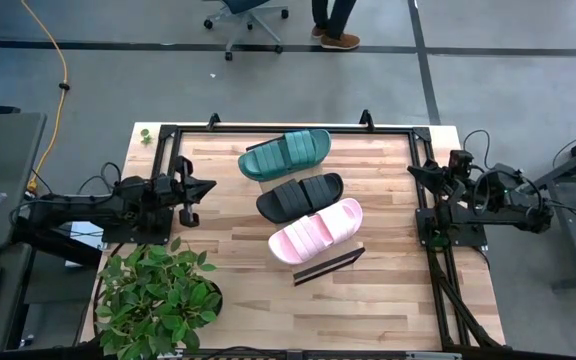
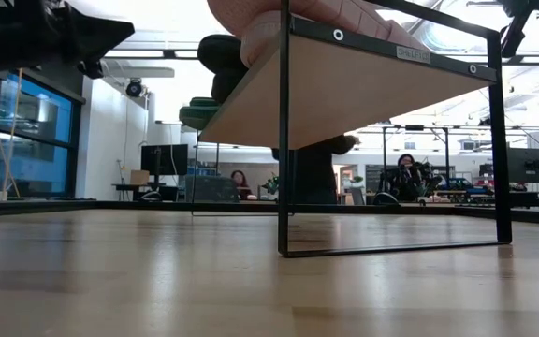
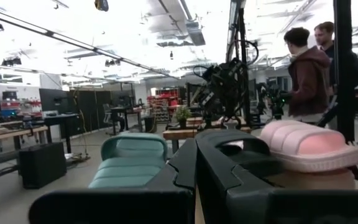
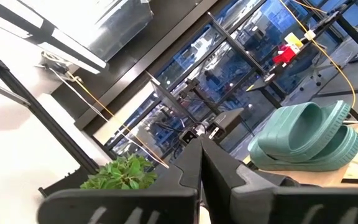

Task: Pick and place slides into the shelf
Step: Return to Home Position

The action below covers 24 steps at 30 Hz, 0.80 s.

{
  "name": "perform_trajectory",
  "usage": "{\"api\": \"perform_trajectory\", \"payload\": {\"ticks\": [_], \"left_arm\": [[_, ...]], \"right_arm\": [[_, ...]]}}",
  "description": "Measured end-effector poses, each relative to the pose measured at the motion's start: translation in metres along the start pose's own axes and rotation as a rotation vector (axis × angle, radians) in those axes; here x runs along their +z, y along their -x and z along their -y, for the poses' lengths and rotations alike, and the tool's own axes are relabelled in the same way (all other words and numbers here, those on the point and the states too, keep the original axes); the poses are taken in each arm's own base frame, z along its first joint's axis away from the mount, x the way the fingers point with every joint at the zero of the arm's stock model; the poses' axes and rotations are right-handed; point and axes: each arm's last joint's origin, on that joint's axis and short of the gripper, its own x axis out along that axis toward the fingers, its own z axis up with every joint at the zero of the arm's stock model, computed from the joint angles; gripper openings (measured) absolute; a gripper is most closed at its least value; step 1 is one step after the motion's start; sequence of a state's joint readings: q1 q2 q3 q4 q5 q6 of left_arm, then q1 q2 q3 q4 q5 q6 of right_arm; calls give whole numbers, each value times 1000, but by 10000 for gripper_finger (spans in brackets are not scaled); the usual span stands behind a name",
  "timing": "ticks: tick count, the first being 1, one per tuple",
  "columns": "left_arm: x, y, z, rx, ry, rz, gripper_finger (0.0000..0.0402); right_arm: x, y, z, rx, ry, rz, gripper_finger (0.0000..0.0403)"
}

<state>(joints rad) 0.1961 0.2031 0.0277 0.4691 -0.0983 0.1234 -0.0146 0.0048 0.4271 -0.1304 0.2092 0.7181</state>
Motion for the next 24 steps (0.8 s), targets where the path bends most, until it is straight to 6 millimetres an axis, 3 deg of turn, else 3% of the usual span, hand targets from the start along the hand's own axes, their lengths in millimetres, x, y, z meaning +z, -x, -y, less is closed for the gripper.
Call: {"api": "perform_trajectory", "payload": {"ticks": [10, 24], "left_arm": [[-1, 14, -1, -14, 1, -25, 0], [-16, 15, 1, -31, -95, -183, 0]], "right_arm": [[0, 0, 0, 2, -8, 2, 0], [0, 0, 0, 0, -26, 1, 0]]}}
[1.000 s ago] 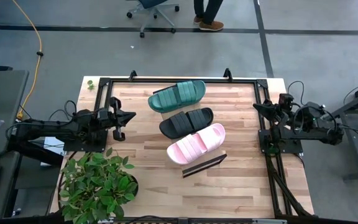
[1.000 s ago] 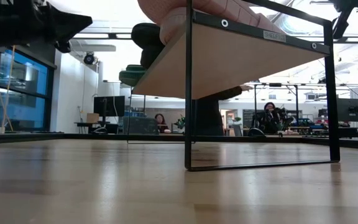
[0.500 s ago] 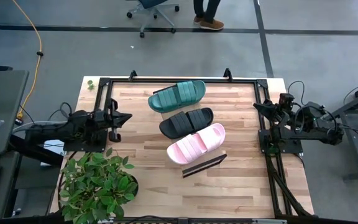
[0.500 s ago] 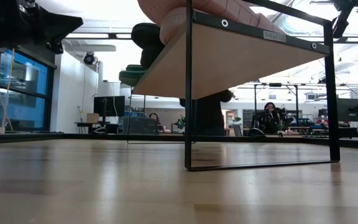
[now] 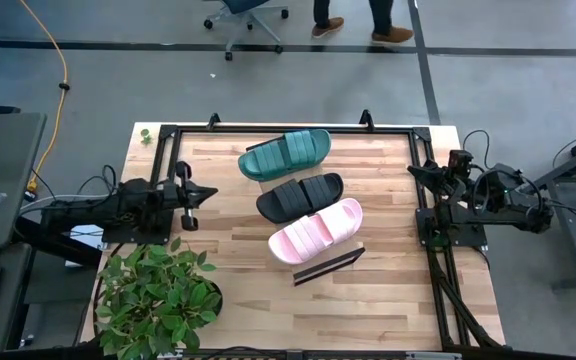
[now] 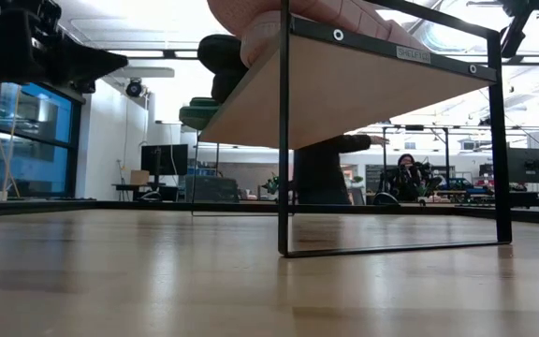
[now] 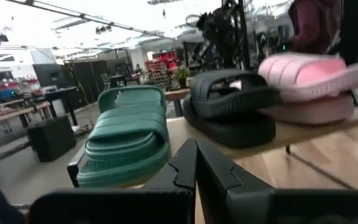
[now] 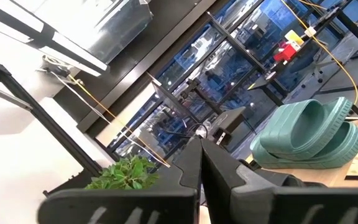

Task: Pick and place slides into the shelf
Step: Return to Home Position

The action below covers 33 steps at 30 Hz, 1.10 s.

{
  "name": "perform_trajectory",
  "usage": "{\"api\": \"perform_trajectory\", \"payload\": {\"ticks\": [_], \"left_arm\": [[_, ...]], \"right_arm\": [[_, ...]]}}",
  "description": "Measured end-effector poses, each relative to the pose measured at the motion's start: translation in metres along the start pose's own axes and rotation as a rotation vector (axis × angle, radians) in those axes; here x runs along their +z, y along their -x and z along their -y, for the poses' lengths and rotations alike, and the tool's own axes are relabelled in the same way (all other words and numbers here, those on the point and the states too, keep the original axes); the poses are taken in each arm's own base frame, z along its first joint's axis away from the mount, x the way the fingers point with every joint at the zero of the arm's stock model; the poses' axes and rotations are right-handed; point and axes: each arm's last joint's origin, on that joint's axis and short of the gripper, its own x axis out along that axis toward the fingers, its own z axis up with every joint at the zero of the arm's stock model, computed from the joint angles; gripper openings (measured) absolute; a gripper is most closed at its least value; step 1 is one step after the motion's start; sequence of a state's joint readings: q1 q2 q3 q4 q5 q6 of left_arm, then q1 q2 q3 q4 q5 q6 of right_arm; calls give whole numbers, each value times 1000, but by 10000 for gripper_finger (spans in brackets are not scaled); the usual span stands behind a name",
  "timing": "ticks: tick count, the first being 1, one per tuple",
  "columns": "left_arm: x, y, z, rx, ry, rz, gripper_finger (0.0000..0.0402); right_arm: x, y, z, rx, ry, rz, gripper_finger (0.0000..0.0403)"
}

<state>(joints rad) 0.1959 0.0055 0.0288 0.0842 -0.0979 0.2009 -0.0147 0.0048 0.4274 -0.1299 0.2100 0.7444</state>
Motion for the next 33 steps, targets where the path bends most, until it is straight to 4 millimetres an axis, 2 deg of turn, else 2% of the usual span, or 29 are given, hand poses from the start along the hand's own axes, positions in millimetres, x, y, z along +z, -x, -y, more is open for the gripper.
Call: {"api": "perform_trajectory", "payload": {"ticks": [7, 22, 33], "left_arm": [[-11, 1, 2, -29, -42, -109, 0], [-11, 0, 4, -85, -84, -103, 0], [-11, 0, 4, -86, -68, -101, 1]], "right_arm": [[0, 0, 0, -10, -18, 10, 0], [2, 0, -1, 4, -17, 25, 0], [13, 2, -15, 182, 175, 112, 0]]}}
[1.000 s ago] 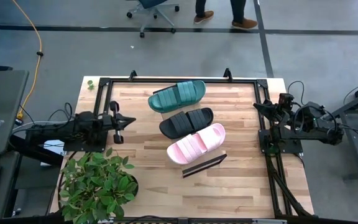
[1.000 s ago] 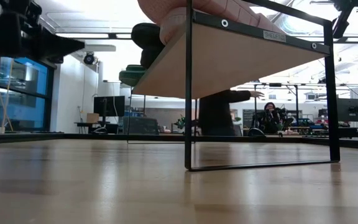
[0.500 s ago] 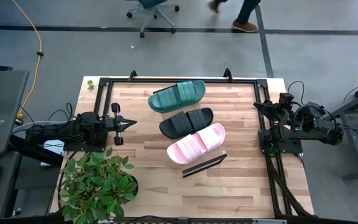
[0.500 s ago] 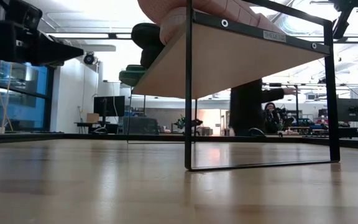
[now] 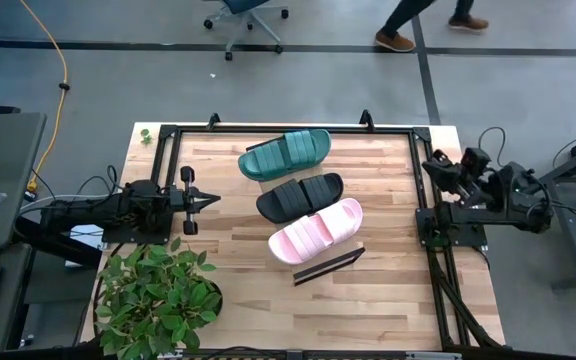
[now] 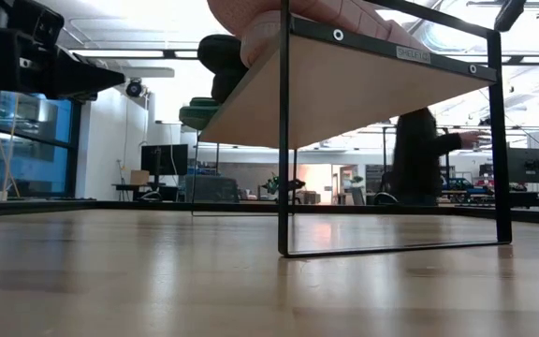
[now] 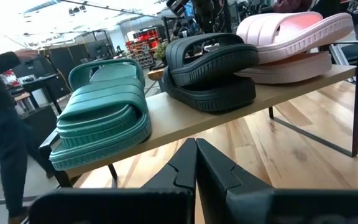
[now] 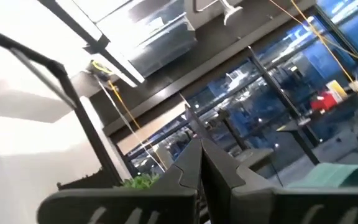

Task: Pick and place slides into the shelf
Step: Return to Home Position

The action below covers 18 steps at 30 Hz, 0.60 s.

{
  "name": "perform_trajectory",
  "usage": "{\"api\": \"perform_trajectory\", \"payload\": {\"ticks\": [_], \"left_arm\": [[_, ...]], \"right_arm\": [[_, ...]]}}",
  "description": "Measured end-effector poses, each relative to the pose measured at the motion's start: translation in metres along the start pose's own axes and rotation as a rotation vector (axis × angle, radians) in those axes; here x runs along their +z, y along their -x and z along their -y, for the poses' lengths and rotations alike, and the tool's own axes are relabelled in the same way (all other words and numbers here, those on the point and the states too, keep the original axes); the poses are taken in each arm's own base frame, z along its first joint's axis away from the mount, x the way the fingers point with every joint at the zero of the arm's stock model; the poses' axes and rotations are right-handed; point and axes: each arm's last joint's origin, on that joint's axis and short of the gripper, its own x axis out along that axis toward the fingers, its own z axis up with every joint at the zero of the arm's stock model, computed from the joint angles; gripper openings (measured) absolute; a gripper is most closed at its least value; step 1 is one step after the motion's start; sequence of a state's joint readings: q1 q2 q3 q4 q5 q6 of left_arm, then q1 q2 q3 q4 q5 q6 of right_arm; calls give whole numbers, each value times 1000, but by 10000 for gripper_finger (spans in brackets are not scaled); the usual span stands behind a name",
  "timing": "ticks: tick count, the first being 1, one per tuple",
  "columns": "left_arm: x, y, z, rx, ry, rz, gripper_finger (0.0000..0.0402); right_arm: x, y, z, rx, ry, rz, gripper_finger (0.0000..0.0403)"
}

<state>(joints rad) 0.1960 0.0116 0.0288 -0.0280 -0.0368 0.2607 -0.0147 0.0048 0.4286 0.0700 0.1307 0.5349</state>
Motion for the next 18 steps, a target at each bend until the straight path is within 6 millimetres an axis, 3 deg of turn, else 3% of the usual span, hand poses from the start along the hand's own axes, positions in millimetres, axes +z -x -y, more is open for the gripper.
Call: {"api": "perform_trajectory", "payload": {"ticks": [7, 18], "left_arm": [[0, 0, 0, 0, 0, 0, 1], [0, 0, 0, 0, 0, 0, 1]], "right_arm": [[1, 0, -1, 25, 164, 10, 0], [4, 0, -5, 97, 226, 22, 0]]}}
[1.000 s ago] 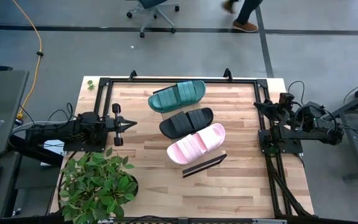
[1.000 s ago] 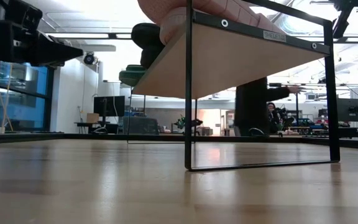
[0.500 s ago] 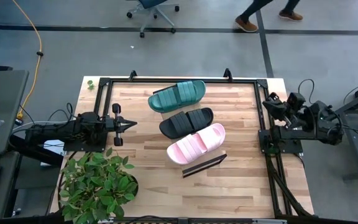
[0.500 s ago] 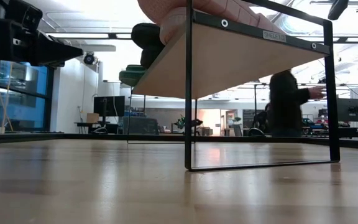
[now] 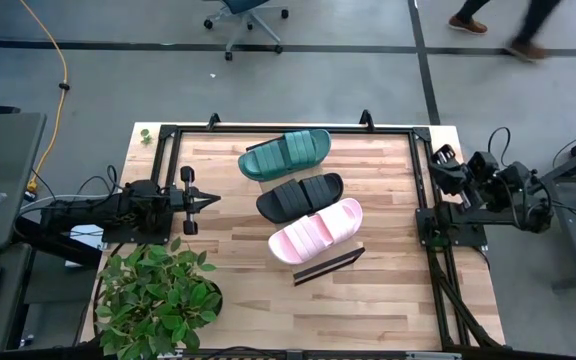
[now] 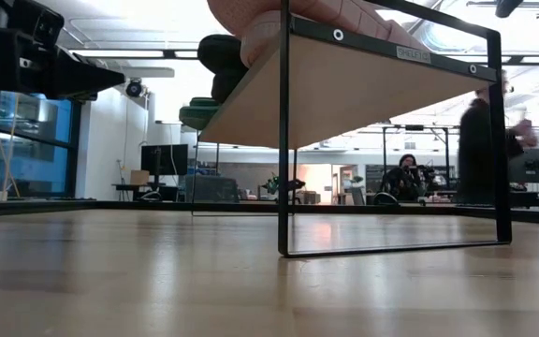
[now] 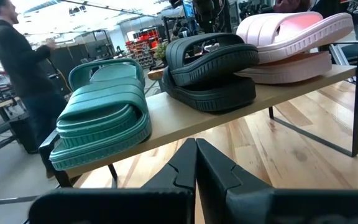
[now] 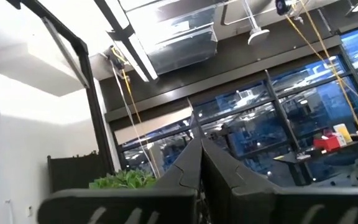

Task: Pick and place slides into the shelf
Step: Return to Home Position

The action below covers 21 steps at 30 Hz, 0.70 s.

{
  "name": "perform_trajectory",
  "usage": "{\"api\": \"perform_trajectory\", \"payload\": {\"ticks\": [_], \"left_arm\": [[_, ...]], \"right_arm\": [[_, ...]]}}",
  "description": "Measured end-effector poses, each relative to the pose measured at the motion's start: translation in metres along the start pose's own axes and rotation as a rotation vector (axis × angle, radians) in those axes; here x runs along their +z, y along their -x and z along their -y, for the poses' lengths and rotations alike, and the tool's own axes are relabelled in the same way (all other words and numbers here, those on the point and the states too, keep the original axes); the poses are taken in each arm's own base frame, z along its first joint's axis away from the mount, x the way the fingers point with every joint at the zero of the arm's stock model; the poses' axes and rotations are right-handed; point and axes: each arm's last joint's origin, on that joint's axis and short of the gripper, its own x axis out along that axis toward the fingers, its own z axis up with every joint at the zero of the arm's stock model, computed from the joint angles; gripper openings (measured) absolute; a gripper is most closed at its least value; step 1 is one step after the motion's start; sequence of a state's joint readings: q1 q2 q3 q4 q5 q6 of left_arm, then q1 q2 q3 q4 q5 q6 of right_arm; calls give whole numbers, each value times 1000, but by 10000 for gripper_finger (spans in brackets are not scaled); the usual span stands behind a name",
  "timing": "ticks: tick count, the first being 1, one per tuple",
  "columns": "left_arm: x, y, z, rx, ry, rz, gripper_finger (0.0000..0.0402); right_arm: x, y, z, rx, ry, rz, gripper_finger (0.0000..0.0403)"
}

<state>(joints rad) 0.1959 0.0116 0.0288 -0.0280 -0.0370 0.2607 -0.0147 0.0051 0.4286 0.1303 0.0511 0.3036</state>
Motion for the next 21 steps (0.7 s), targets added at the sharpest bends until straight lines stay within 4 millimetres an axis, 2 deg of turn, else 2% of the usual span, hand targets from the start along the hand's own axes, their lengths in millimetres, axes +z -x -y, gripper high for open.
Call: {"api": "perform_trajectory", "payload": {"ticks": [9, 21], "left_arm": [[0, 0, 0, 0, 0, 0, 1], [0, 0, 0, 0, 0, 0, 1]], "right_arm": [[-1, 0, -1, 32, 55, -1, 0], [-34, 0, 9, 89, 83, 97, 0]]}}
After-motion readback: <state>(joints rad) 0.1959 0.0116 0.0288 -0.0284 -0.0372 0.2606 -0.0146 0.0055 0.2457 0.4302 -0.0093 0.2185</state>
